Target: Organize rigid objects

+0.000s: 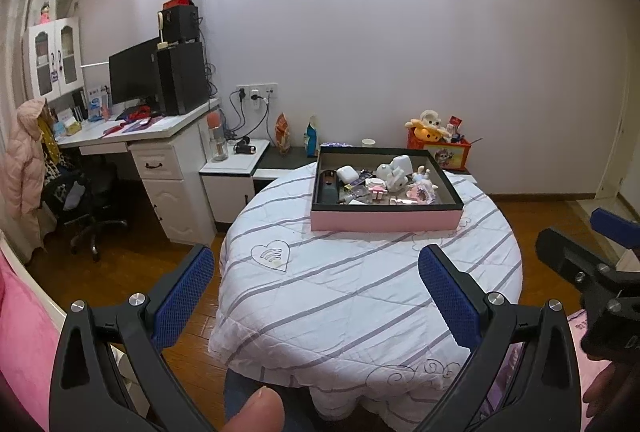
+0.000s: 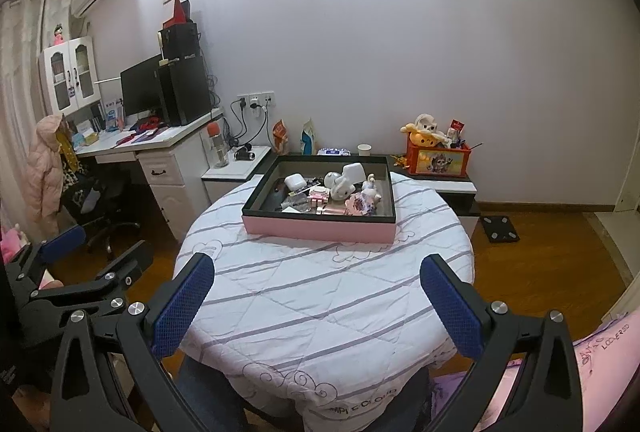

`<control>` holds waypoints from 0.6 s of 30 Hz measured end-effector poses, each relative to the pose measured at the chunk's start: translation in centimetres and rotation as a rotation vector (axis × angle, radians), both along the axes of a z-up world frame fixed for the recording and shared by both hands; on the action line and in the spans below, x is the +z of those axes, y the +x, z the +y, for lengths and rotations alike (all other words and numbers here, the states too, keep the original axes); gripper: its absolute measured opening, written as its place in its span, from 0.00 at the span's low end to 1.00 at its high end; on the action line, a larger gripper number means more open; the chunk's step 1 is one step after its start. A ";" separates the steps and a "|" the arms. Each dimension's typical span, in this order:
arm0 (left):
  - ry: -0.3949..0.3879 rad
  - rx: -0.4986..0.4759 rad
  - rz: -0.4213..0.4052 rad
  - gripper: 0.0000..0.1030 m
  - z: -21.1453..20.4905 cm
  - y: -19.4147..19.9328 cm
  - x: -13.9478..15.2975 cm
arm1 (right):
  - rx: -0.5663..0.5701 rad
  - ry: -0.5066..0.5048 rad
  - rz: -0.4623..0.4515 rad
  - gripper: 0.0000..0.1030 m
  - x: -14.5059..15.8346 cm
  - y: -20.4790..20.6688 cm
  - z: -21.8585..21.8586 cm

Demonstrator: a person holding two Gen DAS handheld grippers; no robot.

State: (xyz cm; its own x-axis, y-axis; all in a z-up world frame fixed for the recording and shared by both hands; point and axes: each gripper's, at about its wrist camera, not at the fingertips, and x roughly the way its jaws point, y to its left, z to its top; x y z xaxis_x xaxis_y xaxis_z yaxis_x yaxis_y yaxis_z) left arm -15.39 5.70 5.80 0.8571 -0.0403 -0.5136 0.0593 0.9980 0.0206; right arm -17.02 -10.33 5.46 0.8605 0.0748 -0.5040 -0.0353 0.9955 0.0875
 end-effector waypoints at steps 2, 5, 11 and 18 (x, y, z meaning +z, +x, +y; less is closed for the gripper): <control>0.002 -0.004 0.001 1.00 -0.2 0.0 -0.1 | 0.005 0.001 0.006 1.00 -0.2 0.2 0.0; 0.006 -0.004 0.003 1.00 -0.4 -0.1 -0.2 | 0.010 0.002 0.011 1.00 -0.5 0.3 0.1; 0.001 -0.010 0.013 1.00 -0.7 0.1 -0.3 | 0.003 0.016 0.018 1.00 -0.9 0.3 -0.2; -0.001 -0.013 0.021 1.00 -0.8 0.2 -0.5 | -0.002 0.021 0.021 1.00 -1.0 0.2 -0.5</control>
